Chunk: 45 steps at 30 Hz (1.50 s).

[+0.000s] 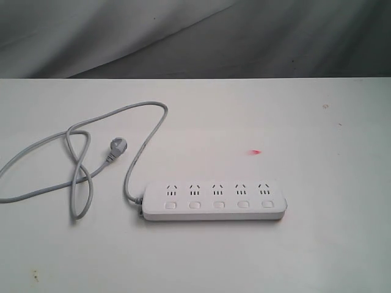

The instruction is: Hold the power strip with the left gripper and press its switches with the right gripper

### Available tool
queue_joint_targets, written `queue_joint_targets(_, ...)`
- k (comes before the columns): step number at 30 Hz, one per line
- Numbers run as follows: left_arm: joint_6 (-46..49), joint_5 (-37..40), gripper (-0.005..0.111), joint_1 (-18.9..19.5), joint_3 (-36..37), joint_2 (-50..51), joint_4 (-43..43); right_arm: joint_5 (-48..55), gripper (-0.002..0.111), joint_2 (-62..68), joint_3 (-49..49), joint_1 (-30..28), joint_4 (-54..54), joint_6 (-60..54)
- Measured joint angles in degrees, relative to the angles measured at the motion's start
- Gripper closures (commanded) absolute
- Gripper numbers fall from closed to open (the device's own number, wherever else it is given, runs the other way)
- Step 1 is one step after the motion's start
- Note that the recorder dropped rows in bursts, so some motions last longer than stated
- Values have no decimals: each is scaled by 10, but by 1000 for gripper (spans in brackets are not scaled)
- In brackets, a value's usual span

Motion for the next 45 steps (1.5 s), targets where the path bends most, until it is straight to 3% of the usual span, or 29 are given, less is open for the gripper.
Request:
queue_joint_targets(9, -210, -111, 106, 10, 207, -172, 190, 0, 108, 0, 0, 0, 0, 0)
queue_joint_targets(15, -306, -209, 106, 42, 365, -265, 207, 0, 108, 0, 0, 0, 0, 0)
queue_joint_targets(21, -346, -260, 106, 50, 458, -337, 207, 0, 108, 0, 0, 0, 0, 0)
queue_joint_targets(28, -355, -269, 106, 50, 500, -347, 207, 0, 108, 0, 0, 0, 0, 0)
queue_joint_targets(45, -357, -259, 106, 50, 502, -347, 202, 0, 108, 0, 0, 0, 0, 0)
